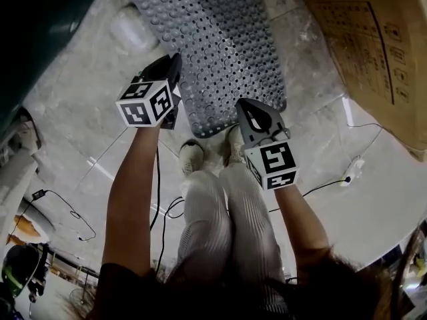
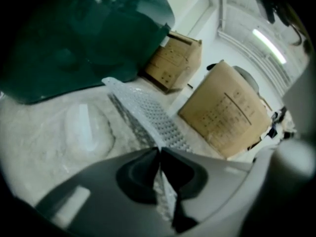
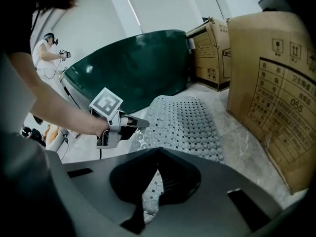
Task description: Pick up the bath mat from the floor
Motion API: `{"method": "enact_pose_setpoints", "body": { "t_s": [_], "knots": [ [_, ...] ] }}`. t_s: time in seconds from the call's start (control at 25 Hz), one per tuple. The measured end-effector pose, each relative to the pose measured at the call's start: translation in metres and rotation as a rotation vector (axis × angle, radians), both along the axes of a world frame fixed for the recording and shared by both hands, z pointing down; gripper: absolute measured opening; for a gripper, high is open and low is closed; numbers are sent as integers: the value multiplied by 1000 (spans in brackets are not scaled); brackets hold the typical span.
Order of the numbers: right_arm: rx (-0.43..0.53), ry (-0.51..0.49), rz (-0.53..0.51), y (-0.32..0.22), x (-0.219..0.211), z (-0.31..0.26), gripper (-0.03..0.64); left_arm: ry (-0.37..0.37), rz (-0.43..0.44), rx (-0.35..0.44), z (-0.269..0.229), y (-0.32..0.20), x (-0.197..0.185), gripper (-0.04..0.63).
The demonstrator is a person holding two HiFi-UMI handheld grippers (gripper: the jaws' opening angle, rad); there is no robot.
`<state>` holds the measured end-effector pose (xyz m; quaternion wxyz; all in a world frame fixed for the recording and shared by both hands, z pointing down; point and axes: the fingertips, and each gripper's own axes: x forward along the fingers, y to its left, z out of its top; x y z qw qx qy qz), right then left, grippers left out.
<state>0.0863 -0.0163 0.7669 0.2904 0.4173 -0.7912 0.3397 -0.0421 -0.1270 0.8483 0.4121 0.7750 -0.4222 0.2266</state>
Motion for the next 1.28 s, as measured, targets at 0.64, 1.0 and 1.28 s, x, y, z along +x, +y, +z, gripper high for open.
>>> {"method": "enact_pose_setpoints", "body": {
  "t_s": [0.64, 1.0, 1.28],
  "knots": [
    [44, -12, 127, -10, 22, -139, 0, -30, 100, 82, -155, -17, 58, 17],
    [87, -14, 132, -19, 30, -219, 0, -85, 186, 140, -250, -13, 57, 17],
    [138, -19, 122, -32, 32, -284, 0, -101, 214, 184, -327, -1, 52, 17]
  ]
}}
